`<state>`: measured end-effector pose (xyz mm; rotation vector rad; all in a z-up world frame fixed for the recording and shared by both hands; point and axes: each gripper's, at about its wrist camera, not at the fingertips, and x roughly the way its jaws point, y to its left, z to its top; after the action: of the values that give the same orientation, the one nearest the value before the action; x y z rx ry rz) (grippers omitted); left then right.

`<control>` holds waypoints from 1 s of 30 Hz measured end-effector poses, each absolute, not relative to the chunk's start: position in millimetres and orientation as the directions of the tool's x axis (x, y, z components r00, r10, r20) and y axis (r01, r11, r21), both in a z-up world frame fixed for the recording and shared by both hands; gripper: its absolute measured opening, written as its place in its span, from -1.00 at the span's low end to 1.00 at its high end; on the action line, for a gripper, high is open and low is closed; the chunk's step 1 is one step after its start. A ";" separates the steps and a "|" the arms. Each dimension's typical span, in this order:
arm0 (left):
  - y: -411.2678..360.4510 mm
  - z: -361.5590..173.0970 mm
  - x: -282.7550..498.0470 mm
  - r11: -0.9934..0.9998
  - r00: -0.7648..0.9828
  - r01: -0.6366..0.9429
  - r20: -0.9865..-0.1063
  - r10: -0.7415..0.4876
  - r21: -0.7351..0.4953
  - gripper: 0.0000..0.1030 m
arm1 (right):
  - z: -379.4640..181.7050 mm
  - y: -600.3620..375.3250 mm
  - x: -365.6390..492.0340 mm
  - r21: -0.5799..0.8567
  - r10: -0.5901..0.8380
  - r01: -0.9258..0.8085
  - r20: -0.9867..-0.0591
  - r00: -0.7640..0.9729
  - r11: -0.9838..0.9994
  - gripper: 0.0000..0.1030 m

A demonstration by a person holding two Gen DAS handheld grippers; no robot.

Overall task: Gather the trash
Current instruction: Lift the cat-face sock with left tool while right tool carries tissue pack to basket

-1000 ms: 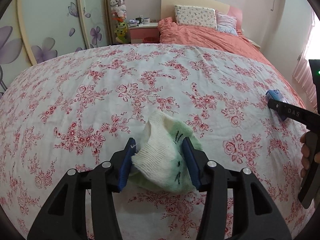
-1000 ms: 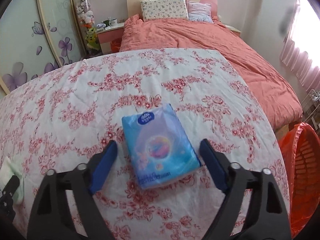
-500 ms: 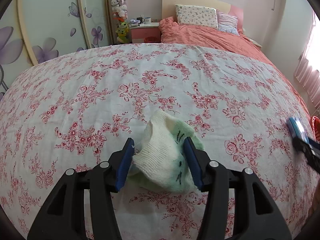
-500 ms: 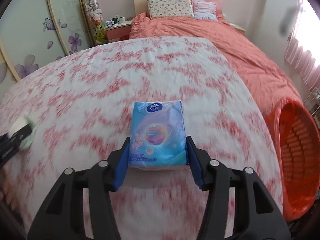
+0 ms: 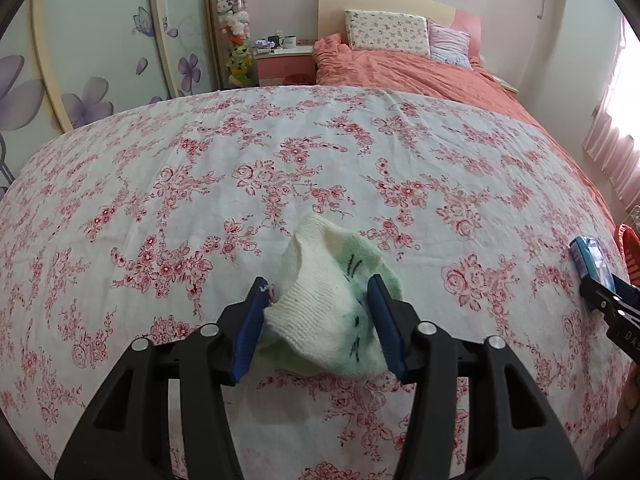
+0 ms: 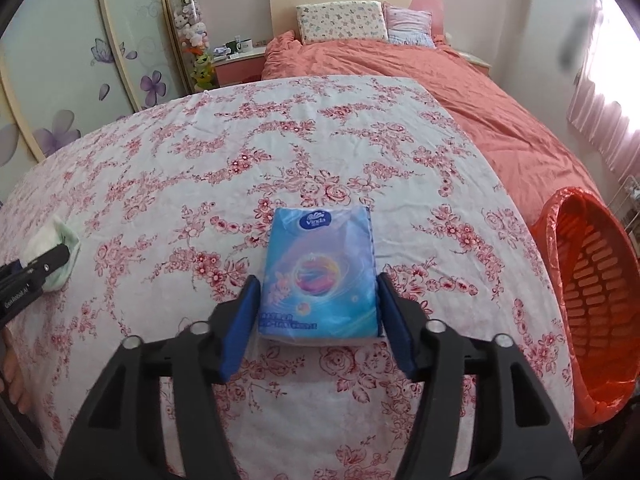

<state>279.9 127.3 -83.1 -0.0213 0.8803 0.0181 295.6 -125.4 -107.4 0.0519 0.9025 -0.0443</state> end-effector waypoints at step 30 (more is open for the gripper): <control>91.7 -24.1 252.0 1.000 0.729 0.031 -0.684 -0.025 -0.004 -0.83 | -44.0 -143.5 239.6 0.089 0.034 0.036 -0.675 0.737 0.995 0.00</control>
<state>252.0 91.7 -24.1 0.0083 0.7537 -0.0312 239.6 -143.5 -44.0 0.0988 0.7422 -0.0014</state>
